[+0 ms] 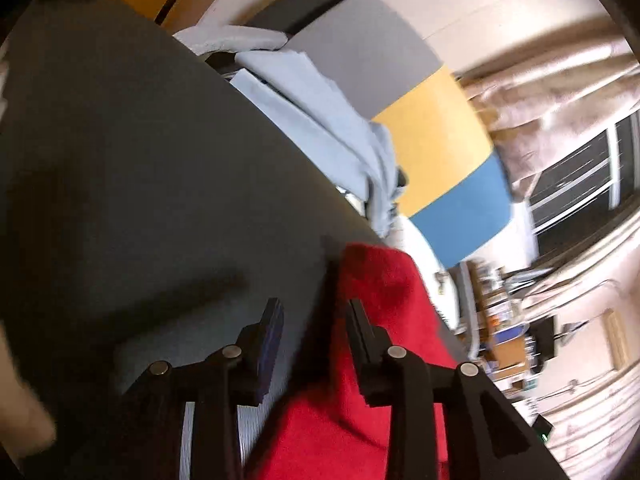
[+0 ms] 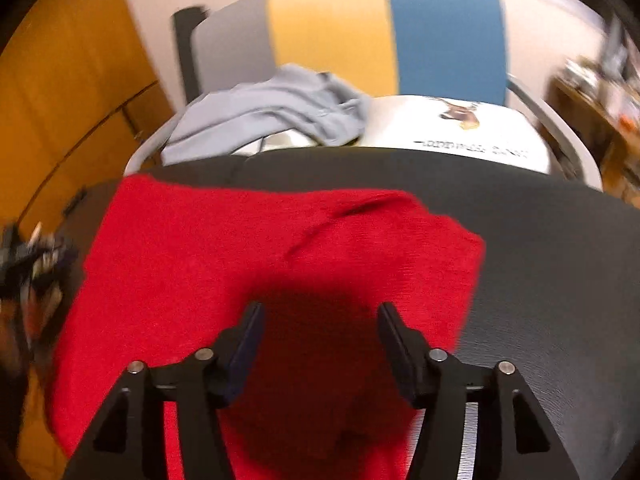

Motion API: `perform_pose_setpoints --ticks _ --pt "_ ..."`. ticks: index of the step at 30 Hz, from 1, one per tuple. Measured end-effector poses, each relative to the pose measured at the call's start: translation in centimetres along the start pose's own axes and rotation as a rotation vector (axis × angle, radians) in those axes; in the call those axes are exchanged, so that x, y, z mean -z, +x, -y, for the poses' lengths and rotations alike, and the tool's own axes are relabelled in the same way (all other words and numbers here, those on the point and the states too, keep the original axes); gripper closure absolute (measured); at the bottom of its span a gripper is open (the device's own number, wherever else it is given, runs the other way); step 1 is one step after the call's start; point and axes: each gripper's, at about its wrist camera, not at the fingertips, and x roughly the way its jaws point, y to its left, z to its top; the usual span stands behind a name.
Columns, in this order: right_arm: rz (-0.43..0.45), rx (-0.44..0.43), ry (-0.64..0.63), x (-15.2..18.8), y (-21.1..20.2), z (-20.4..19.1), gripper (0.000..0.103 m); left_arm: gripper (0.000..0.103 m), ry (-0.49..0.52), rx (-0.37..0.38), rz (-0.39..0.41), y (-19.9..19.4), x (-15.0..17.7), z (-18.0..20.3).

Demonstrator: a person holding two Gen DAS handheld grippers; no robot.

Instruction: Fold clothes

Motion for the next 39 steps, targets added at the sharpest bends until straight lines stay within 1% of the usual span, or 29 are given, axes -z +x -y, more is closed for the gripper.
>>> perform_pose_setpoints --ticks 1,2,4,6,8,9,10,11,12,14,15,17,19,20,22,23,24,25,26,27,28,29,30,32,33,34,36,38,39 --pt "-0.011 0.017 -0.027 0.0 0.3 -0.7 0.043 0.072 0.027 0.005 -0.043 1.5 -0.6 0.7" --pt "-0.022 0.034 -0.053 0.1 0.7 -1.4 0.043 0.072 0.042 -0.001 -0.065 2.6 -0.9 1.3" --pt "-0.042 0.041 -0.059 0.1 1.4 -1.2 0.043 0.07 0.085 -0.032 -0.114 5.0 -1.1 2.4" --pt "-0.069 0.033 -0.04 0.0 2.1 -0.5 0.043 0.068 0.13 -0.013 -0.171 7.2 -1.0 3.6" --pt "-0.095 -0.019 -0.018 -0.1 2.9 0.2 0.039 0.065 0.112 0.015 -0.206 9.4 -1.1 4.3" --pt "-0.101 -0.022 -0.027 -0.1 3.2 0.2 0.039 0.065 0.104 0.031 -0.219 10.2 -1.1 4.6" --pt "-0.106 -0.025 -0.036 -0.1 3.5 0.2 0.039 0.07 0.099 0.053 -0.218 10.3 -0.9 4.4" --pt "-0.11 -0.016 -0.05 -0.2 3.6 0.0 0.042 0.077 0.113 0.077 -0.211 10.3 -0.8 4.8" --pt "-0.114 -0.006 -0.055 -0.2 3.6 -0.3 0.049 0.095 0.144 0.09 -0.197 10.0 -0.6 5.3" --pt "-0.118 -0.016 -0.069 -0.1 3.2 -1.0 0.09 0.095 0.209 0.105 -0.155 9.0 -0.3 6.2" --pt "-0.116 -0.012 -0.08 -0.1 3.0 -1.2 0.092 0.096 0.239 0.112 -0.127 8.1 -0.2 6.5" --pt "-0.103 0.019 -0.12 -0.4 2.3 -1.8 0.095 0.096 0.259 0.12 -0.065 5.8 -0.3 6.1" --pt "-0.077 0.049 -0.159 -1.1 1.5 -2.3 0.095 0.096 0.249 0.144 -0.007 3.8 -1.1 6.1" --pt "-0.051 0.058 -0.164 -1.5 0.7 -2.4 0.095 0.096 0.253 0.133 0.016 3.2 -1.2 6.2" --pt "0.002 0.08 -0.171 -2.7 -0.7 -2.5 0.095 0.095 0.249 0.074 0.036 3.4 -1.9 6.1" --pt "0.028 0.094 -0.173 -3.4 -1.3 -2.4 0.095 0.095 0.236 0.017 0.045 3.4 -2.2 5.4" --pt "0.026 0.114 -0.171 -4.1 -1.0 -2.2 0.095 0.095 0.216 -0.042 0.051 4.1 -2.6 5.0" --pt "0.025 0.134 -0.167 -4.7 -0.6 -1.9 0.094 0.088 0.195 -0.082 0.042 4.3 -2.9 4.5" --pt "0.026 0.143 -0.15 -5.2 0.1 -1.5 0.085 0.086 0.164 -0.119 0.032 4.5 -3.1 3.9" --pt "0.04 0.151 -0.134 -5.7 0.7 -1.1 0.077 0.086 0.14 -0.115 0.034 4.3 -3.0 3.4" --pt "0.038 0.156 -0.117 -6.0 1.3 -0.5 0.052 0.084 0.116 -0.11 0.036 4.0 -3.0 3.0" --pt "0.032 0.163 -0.086 -6.0 1.7 0.1 0.038 0.083 0.1 -0.108 0.04 3.6 -2.8 2.6" --pt "0.031 0.153 -0.056 -5.8 1.7 0.6 0.037 0.083 0.121 -0.114 0.051 3.0 -2.5 2.6" --pt "0.027 0.079 0.019 -4.4 0.9 1.7 0.037 0.083 0.182 -0.118 0.062 1.7 -1.3 2.6" --pt "0.025 0.042 0.057 -3.7 0.5 2.2 0.037 0.082 0.203 -0.108 0.054 1.4 -0.7 2.7" --pt "0.022 0.004 0.095 -3.0 0.2 2.8 0.037 0.082 0.227 -0.104 0.039 1.2 0.3 3.0" --pt "0.014 -0.081 0.171 -1.1 -0.2 3.8 0.037 0.082 0.266 -0.118 0.036 0.4 2.6 3.1" --pt "0.007 -0.12 0.203 0.6 -0.1 4.0 0.037 0.082 0.307 -0.114 0.025 -0.1 4.9 3.4" --pt "0.004 -0.14 0.219 1.4 0.0 4.0 0.038 0.082 0.312 -0.103 0.009 -0.3 6.0 3.4"
